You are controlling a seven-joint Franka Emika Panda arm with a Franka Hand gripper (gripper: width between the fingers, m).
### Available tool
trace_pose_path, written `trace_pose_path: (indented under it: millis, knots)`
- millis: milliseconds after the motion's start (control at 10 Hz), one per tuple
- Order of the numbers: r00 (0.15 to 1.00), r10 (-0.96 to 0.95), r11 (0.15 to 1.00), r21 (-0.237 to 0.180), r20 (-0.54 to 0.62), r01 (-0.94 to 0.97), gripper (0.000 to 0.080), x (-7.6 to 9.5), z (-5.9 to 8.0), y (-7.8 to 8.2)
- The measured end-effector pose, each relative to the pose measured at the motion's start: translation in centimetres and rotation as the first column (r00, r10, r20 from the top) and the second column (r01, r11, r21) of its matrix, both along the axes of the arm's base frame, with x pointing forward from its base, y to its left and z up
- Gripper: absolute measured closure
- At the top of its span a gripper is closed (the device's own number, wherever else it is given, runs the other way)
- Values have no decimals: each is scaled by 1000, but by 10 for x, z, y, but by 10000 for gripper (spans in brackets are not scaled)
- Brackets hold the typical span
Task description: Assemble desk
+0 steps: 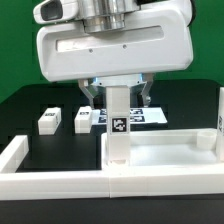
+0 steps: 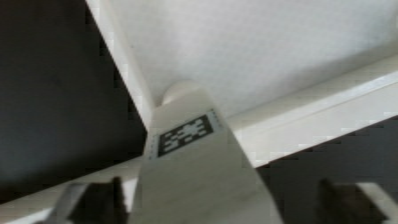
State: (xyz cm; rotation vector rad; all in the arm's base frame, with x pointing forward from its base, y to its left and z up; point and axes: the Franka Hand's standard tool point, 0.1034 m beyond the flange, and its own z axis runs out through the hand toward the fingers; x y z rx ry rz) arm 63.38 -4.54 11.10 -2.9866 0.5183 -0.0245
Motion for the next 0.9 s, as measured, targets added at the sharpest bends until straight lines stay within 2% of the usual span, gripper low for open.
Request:
trace_pose_path:
  millis: [100, 200, 300, 400, 500, 600, 800, 900]
  knots:
    - [998, -60, 998, 1, -7, 60, 461, 0, 0, -1]
    - [986, -163, 987, 1, -19, 163, 503, -1, -1, -4]
    - [976, -214, 977, 3, -24, 214, 503, -1, -1, -4]
    - [926, -375, 927, 8, -41, 376, 504, -1, 0, -5]
    - [846, -530, 847, 19, -59, 532, 504, 0, 0, -6]
    - [702, -708, 702, 32, -83, 712, 506, 0, -2, -7]
    - [427, -893, 425, 49, -139, 904, 506, 1, -3, -10]
    - [385, -911, 383, 45, -145, 923, 506, 0, -3, -9]
